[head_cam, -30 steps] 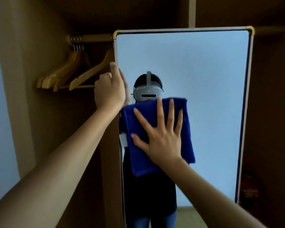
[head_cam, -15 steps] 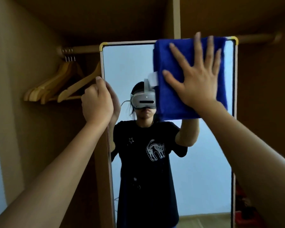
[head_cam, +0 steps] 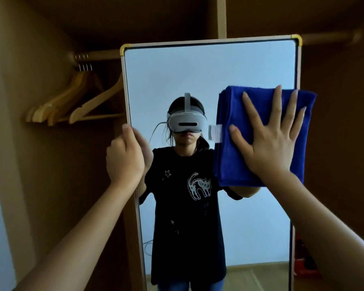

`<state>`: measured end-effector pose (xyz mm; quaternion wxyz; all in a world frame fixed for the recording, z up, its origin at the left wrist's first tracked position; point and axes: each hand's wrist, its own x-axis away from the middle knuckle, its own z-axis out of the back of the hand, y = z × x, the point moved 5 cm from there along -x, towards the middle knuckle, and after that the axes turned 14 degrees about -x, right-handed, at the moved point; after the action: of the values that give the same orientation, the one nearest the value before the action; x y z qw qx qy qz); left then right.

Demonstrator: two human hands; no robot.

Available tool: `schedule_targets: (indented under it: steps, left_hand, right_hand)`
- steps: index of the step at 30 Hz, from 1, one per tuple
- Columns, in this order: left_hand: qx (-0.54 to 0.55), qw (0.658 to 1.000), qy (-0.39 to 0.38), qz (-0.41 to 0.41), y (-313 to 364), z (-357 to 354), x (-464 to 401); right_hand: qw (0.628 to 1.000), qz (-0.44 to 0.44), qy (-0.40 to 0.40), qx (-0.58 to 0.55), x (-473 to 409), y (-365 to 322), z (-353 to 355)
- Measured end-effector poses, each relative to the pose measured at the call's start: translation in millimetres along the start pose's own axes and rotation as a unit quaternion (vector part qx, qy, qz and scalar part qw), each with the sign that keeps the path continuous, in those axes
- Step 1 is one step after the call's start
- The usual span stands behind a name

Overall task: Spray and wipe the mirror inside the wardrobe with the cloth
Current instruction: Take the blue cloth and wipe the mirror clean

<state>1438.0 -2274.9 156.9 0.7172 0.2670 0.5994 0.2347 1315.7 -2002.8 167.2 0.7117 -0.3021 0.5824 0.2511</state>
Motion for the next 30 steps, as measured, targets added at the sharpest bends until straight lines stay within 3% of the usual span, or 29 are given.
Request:
schedule_targets:
  steps: [9, 14, 20, 30]
  left_hand:
    - [-0.026, 0.998, -0.047, 0.015, -44.6, -8.9, 49.5]
    - [-0.035, 0.995, -0.091, -0.001, -61.6, -7.4, 68.3]
    - [-0.033, 0.993, -0.109, 0.001, -71.2, -4.8, 82.5]
    - [-0.009, 0.995, -0.100, -0.012, -74.2, -3.9, 88.8]
  right_hand:
    - [1.000, 0.000, -0.030, -0.002, 79.5, -8.7, -17.0]
    - [0.998, 0.038, -0.057, -0.014, 24.6, -24.7, -11.5]
    - [0.999, -0.031, -0.012, -0.030, -21.4, -51.3, -12.9]
    - [0.994, 0.055, -0.089, -0.008, 176.3, -78.1, -60.4]
